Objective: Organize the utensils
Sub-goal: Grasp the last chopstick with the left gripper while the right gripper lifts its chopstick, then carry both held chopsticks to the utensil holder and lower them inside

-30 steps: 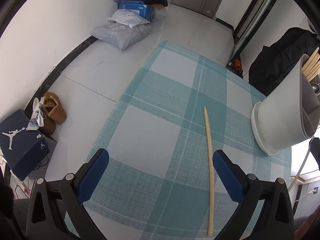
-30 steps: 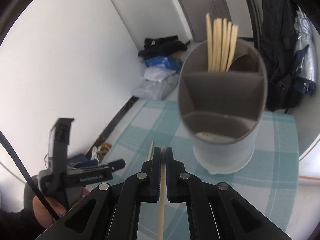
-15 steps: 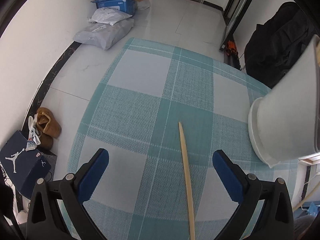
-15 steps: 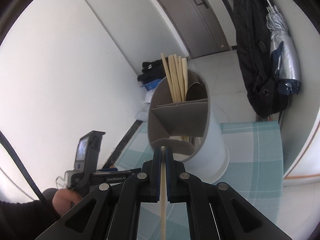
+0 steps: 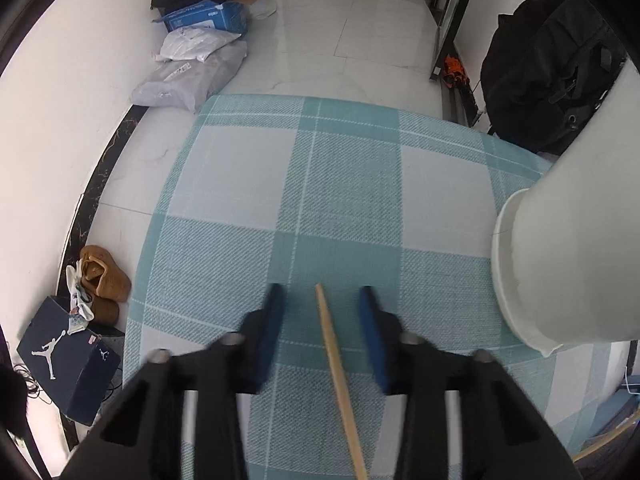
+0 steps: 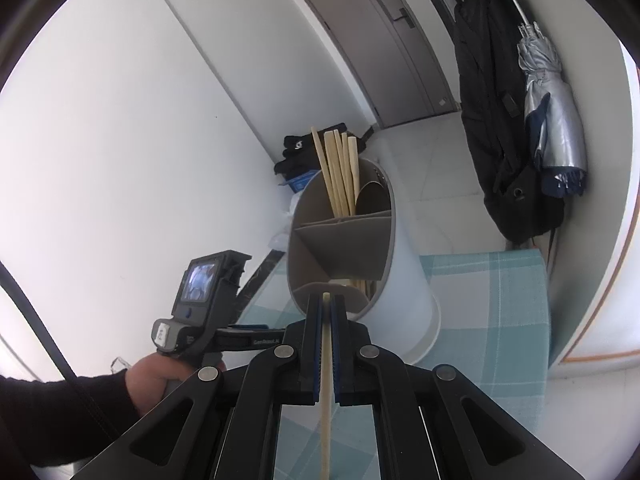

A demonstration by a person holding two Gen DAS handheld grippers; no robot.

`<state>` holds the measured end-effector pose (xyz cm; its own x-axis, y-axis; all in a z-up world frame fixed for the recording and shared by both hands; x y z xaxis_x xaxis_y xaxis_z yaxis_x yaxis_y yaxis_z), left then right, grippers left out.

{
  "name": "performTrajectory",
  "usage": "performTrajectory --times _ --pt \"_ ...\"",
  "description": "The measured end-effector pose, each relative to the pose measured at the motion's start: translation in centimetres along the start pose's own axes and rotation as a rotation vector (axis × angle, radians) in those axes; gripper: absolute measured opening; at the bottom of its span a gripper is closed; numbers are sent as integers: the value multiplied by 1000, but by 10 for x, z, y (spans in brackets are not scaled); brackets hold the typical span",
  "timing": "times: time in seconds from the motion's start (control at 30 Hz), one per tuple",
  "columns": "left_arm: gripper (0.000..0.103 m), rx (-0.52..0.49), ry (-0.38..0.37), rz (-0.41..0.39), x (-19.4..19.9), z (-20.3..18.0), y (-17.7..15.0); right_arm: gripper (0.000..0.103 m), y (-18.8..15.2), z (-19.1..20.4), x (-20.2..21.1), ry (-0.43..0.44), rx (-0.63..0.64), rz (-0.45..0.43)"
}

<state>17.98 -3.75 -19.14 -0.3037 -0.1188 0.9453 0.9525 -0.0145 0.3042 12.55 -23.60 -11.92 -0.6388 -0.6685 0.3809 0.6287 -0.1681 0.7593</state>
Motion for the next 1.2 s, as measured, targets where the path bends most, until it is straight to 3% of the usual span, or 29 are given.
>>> performTrajectory --times 0.07,0.1,0.3,0.57,0.9,1.2 --pt "3 -7 -17 4 1 -6 0 3 1 2 3 3 1 -7" --pt "2 -8 -21 6 1 -9 3 3 2 3 5 2 3 -13" --pt "1 54 -51 14 2 -6 5 3 4 7 11 2 15 -34" --pt "1 148 -133 -169 56 3 14 3 3 7 12 -5 7 -34" --pt "1 150 -201 -364 126 8 9 3 -3 11 22 -82 31 -61" --pt "0 123 -239 -422 151 13 -12 3 -9 31 34 -150 92 -76"
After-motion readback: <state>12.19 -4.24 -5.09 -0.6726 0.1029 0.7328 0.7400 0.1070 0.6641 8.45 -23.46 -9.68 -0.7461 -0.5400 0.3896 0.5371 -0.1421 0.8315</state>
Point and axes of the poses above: each gripper's, at about its wrist camera, not at the fingertips, and x roughly against the way its jaws point, z to its left, y to its top, the point moved 9 cm from there along -x, roughly the way its jaws point, and after that the axes turned 8 degrees about y, right-handed, at the moved point
